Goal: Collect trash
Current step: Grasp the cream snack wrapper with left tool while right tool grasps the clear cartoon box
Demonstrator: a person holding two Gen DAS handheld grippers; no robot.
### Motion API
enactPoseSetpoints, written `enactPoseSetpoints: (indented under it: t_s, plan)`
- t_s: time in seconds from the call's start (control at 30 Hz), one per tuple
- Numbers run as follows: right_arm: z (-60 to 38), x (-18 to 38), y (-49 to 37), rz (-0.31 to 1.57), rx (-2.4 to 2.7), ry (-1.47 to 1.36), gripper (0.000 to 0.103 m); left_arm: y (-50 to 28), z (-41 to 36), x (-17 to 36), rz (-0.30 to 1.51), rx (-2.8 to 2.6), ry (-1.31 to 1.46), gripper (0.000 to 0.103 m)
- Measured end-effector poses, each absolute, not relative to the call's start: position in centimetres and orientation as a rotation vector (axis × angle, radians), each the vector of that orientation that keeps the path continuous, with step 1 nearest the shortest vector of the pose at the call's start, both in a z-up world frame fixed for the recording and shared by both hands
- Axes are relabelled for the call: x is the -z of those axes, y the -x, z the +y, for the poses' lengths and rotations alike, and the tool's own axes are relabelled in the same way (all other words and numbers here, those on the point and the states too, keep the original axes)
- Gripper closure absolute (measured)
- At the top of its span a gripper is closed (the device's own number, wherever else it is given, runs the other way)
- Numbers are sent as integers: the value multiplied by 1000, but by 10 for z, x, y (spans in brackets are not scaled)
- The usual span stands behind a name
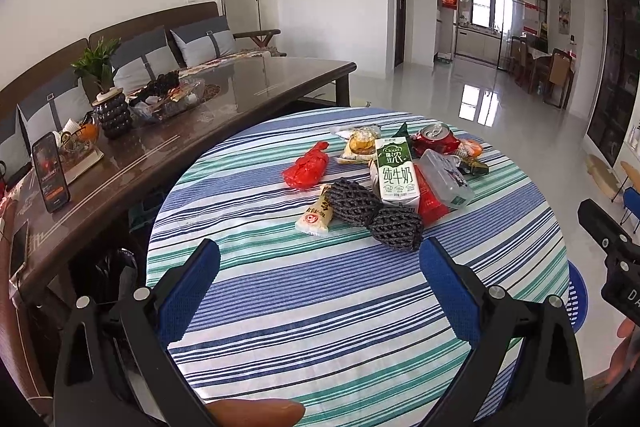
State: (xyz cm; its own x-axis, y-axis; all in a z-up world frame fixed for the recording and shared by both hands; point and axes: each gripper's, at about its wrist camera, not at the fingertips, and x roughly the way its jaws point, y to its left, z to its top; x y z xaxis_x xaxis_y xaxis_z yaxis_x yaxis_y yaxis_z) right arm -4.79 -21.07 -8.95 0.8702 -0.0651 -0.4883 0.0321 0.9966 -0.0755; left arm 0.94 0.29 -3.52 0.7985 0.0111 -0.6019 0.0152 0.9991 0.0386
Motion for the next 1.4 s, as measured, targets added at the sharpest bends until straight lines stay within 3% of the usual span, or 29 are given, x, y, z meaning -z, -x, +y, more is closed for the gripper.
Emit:
enactPoseSetpoints:
  t_s: [0.3, 0.83, 1.4]
  plan:
    - [-207, 105, 40, 552, 31, 70, 5, -44, 35, 83, 781, 15, -10, 4]
    - [-234, 150, 7, 696, -88, -83, 5, -108, 23, 152, 933, 26, -89, 4]
    - [-260, 187, -111, 980, -260, -334, 5, -149, 41, 136, 980, 257, -47, 4]
